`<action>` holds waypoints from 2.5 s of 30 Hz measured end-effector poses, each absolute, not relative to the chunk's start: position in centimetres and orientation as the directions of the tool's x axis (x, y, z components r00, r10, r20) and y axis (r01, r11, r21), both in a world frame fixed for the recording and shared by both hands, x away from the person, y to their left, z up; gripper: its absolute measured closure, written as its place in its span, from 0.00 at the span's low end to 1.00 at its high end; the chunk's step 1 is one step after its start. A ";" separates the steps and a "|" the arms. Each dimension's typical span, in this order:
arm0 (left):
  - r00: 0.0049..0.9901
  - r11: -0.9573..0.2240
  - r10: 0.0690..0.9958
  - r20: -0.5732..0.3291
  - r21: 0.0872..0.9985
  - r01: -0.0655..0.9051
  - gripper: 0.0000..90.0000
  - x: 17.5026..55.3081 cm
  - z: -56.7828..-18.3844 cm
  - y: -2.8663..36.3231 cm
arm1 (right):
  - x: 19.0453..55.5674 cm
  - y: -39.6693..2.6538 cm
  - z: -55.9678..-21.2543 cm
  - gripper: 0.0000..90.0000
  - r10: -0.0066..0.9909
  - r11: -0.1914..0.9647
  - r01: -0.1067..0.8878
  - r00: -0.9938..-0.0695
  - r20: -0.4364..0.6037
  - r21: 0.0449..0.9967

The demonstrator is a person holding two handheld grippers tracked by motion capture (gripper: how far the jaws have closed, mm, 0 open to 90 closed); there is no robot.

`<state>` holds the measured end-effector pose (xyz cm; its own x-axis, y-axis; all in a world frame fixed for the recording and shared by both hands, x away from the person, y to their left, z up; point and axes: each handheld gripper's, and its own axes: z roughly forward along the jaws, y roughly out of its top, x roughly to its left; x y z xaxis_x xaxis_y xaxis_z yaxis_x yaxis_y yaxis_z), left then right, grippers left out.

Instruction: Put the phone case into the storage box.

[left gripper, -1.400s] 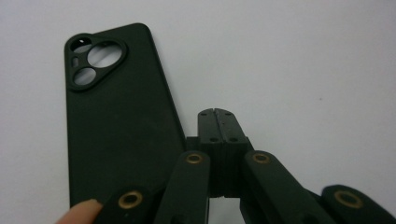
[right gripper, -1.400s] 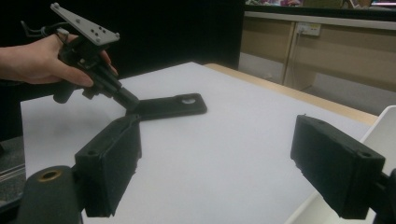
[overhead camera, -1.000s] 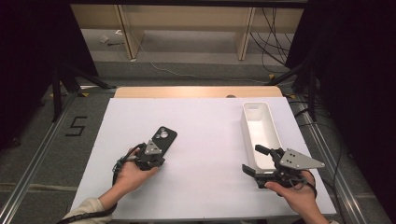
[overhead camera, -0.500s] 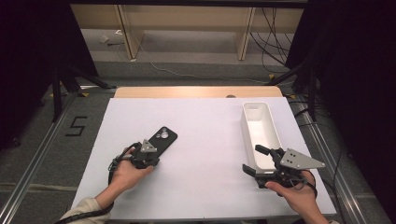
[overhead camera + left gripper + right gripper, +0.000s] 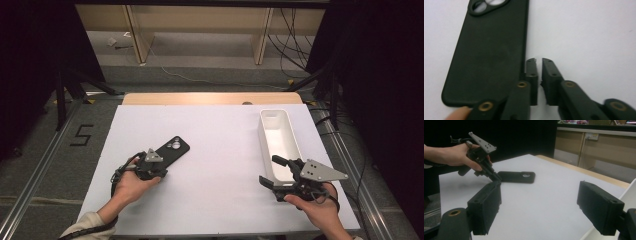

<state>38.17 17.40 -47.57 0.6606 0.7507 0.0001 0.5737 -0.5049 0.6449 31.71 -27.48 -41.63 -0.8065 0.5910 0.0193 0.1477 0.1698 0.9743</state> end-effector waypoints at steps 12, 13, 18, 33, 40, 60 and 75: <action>0.673 -0.575 0.735 0.079 0.599 0.557 0.16 41.7 -45.8 17.3 | 31.8 -27.4 -41.6 0.24 0.596 0.170 0.152 -0.803 0.021 0.974; 0.673 -0.580 0.735 0.081 0.589 0.563 0.16 42.2 -45.8 17.3 | 31.8 -27.4 -41.6 0.23 0.596 0.170 0.152 -0.803 0.021 0.974; 0.687 -0.628 0.719 0.107 0.523 0.576 0.16 43.7 -45.8 17.1 | 31.9 -27.5 -41.7 0.23 0.598 0.169 0.154 -0.801 0.023 0.973; 0.720 -0.698 0.681 0.131 0.414 0.585 0.11 45.3 -46.6 16.8 | 31.9 -27.4 -41.7 0.23 0.595 0.171 0.153 -0.803 0.022 0.973; 0.726 -0.703 0.678 0.114 0.390 0.595 0.08 45.7 -47.3 17.0 | 31.9 -27.4 -41.7 0.23 0.592 0.178 0.154 -0.806 0.020 0.972; 0.736 -0.683 0.677 -0.004 0.369 0.630 0.06 47.3 -47.8 17.3 | 31.9 -27.3 -41.8 0.23 0.588 0.180 0.157 -0.809 0.022 0.971; 0.732 -0.686 0.681 -0.014 0.338 0.645 0.08 47.6 -47.6 17.1 | 31.9 -27.3 -41.8 0.23 0.587 0.183 0.157 -0.809 0.021 0.971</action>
<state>47.59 17.08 -47.64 0.7321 0.6810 -0.0140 0.6446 -0.6860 0.3376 31.91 -27.30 -41.79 -0.8094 0.5870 0.0208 0.1573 0.1826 0.9705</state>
